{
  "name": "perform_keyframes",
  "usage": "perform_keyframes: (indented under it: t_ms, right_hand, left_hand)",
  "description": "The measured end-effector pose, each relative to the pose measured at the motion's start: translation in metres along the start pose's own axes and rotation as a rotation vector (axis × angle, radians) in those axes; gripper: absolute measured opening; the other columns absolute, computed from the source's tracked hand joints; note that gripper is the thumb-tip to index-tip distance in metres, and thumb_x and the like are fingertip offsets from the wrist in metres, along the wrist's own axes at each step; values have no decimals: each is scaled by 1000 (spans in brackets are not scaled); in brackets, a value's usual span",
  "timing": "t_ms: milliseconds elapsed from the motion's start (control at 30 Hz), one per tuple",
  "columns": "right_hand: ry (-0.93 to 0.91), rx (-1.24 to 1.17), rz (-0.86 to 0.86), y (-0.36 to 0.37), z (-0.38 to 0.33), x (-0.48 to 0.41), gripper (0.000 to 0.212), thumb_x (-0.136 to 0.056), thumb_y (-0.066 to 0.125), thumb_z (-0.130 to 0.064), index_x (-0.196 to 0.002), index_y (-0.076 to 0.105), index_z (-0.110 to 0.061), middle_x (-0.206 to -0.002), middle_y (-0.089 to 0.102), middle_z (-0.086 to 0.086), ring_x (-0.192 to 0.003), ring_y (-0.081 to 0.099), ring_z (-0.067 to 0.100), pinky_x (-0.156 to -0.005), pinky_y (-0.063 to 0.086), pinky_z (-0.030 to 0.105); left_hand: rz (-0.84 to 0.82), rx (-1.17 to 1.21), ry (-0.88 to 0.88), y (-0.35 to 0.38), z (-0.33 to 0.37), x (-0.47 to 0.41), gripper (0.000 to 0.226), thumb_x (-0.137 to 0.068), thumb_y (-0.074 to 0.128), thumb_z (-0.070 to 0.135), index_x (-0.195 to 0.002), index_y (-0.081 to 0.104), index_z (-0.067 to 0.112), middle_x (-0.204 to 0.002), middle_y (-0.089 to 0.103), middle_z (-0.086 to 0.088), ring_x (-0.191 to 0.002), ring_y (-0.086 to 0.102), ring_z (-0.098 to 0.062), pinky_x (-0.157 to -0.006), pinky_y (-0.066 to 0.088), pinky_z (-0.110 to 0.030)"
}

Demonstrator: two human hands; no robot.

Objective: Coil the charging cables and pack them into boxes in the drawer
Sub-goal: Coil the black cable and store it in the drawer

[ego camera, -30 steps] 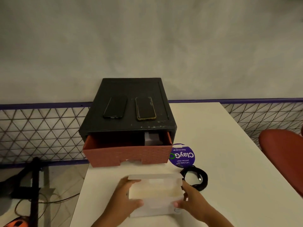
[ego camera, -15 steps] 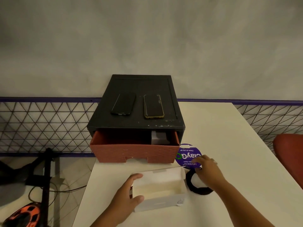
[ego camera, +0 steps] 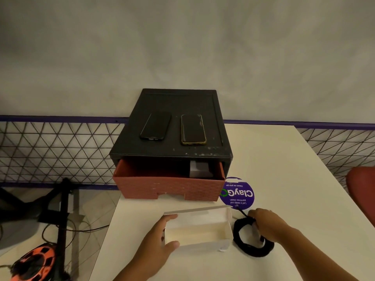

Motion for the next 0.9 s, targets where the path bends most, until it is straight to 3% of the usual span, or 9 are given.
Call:
perform_keyframes:
  t_ms: [133,300,467,533,667,733,833,900]
  right_hand:
    - [-89,-63,68,0,-3,26,33,-96,45,-17,-128,51,-26,-116,54,-5,-105,54,11,-80,39,12]
    - [-198,-106,141,-17,-21,74,32,-96,48,-22,-126,54,-32,-103,47,-15,-87,54,4,-68,40,5]
    - [-312,-242,136,-53,-68,102,36,-93,53,-17,-127,56,-31,-103,52,-15,-89,52,1,-73,40,5]
    - [-297,-385,40,-60,-84,101,33,-92,54,-13,-121,62,-25,-98,56,-15,-86,55,2,-76,43,7]
    - [-232,-724,-183,-50,-110,94,26,-86,51,-1,-97,71,-14,-75,64,-9,-60,59,3,-68,51,15]
    - [-182,-761,-228,-41,-120,85,26,-86,50,0,-97,71,-9,-75,63,-5,-57,58,3,-64,49,13]
    - [-79,-804,-253,-30,-131,67,24,-85,50,3,-101,69,0,-80,64,4,-59,57,8,-62,49,14]
    - [3,-851,-254,-21,-131,55,24,-84,53,2,-103,67,-1,-96,64,11,-73,60,16,-74,53,21]
  left_hand:
    - [1,28,-7,-1,0,-3,64,-83,64,6,-112,43,59,-120,52,20,-104,55,-5,-94,45,-23]
    - [-4,8,-3,-2,-1,-5,64,-84,64,7,-115,38,57,-127,48,19,-110,51,-5,-99,43,-28]
    - [-32,17,7,3,2,-8,65,-84,64,5,-113,37,57,-127,50,11,-108,51,-3,-95,46,-27]
    - [-42,-4,13,7,2,-8,66,-84,65,8,-113,38,61,-130,48,13,-114,50,-9,-98,46,-32]
    - [-88,-12,32,13,1,-3,65,-81,66,14,-116,40,63,-132,43,20,-116,50,-12,-99,45,-37]
    - [-106,-24,46,16,2,-1,64,-82,65,14,-116,40,61,-132,38,28,-115,49,-10,-100,43,-32]
    - [-119,-2,67,20,5,0,62,-80,69,15,-115,44,59,-128,47,23,-114,53,-10,-99,45,-32]
    - [-124,17,80,20,7,1,57,-81,71,17,-114,46,55,-126,51,20,-114,53,-8,-99,45,-32]
Point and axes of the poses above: each hand's wrist, its own x-axis away from the middle knuckle, its own y-axis out of the palm, z = x × y, the point moved 7 cm from there along -x, towards the middle knuckle
